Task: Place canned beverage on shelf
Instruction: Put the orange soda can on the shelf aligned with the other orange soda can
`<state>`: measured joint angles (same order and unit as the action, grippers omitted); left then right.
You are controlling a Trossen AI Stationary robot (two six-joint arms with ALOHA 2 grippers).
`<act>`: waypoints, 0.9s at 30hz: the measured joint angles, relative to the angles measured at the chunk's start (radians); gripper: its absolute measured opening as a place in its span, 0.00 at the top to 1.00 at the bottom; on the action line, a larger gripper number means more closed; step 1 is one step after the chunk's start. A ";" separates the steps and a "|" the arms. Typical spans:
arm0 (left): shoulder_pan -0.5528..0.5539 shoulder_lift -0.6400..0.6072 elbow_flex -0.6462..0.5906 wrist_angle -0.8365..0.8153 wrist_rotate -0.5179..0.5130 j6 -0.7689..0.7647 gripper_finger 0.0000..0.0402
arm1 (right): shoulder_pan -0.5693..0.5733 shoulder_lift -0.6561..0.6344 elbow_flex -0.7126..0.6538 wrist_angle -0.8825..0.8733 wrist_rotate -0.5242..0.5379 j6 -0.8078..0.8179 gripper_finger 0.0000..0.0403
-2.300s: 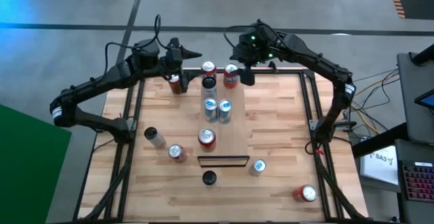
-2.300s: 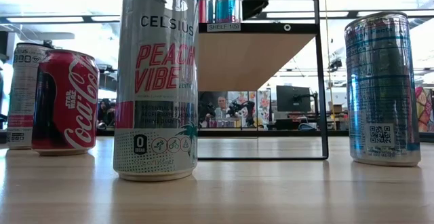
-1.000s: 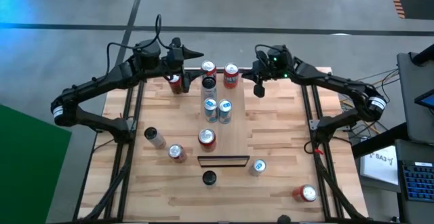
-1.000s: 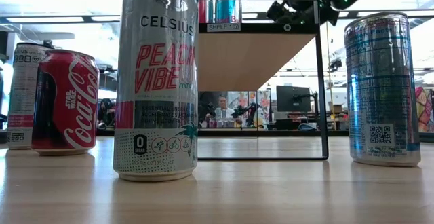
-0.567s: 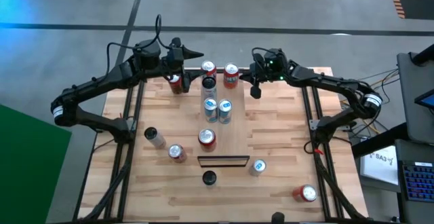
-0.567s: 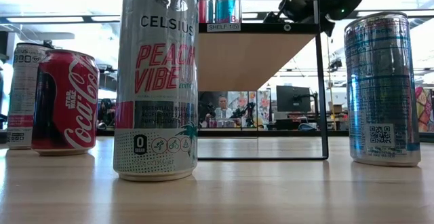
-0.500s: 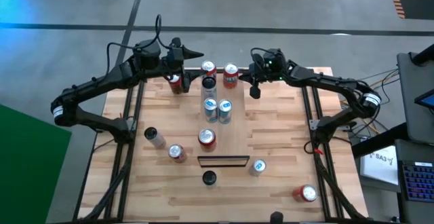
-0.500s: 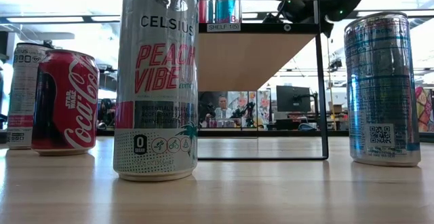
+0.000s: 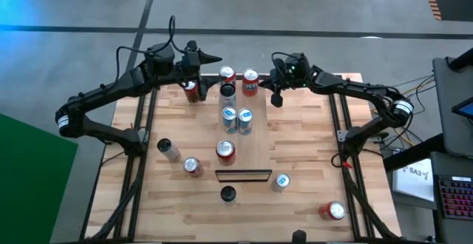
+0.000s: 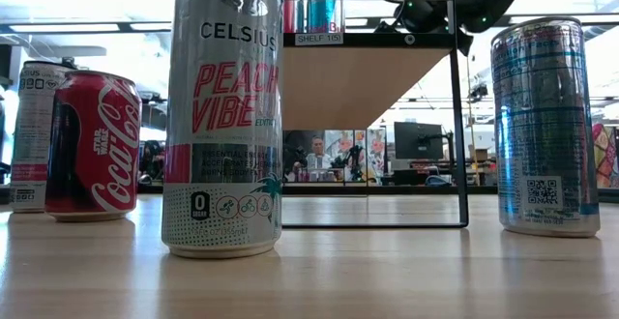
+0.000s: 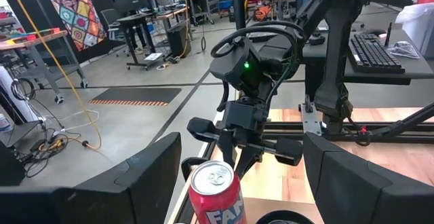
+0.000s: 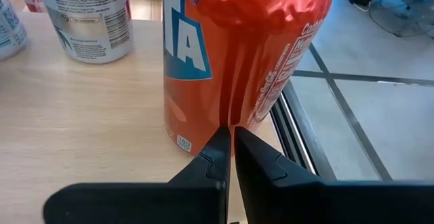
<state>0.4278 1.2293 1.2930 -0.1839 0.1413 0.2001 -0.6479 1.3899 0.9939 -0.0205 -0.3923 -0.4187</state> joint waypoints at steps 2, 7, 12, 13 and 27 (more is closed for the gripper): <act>0.000 0.000 0.000 0.001 0.000 0.000 0.31 | 0.000 0.000 0.000 0.006 0.000 0.000 0.97; 0.000 0.000 0.000 0.006 0.000 0.000 0.31 | 0.001 0.009 0.000 0.022 0.000 0.000 0.97; 0.000 0.000 0.000 0.006 0.000 0.000 0.31 | 0.002 0.027 0.000 0.034 0.000 0.000 0.97; 0.000 0.000 0.000 0.006 0.000 0.000 0.31 | 0.002 0.028 0.000 0.034 0.000 0.000 0.97; 0.000 0.000 0.000 0.010 0.000 0.009 0.31 | 0.006 0.015 0.000 0.003 0.000 0.000 0.97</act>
<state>0.4278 1.2293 1.2930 -0.1737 0.1413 0.2091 -0.6415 1.4049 0.9943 -0.0177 -0.3924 -0.4187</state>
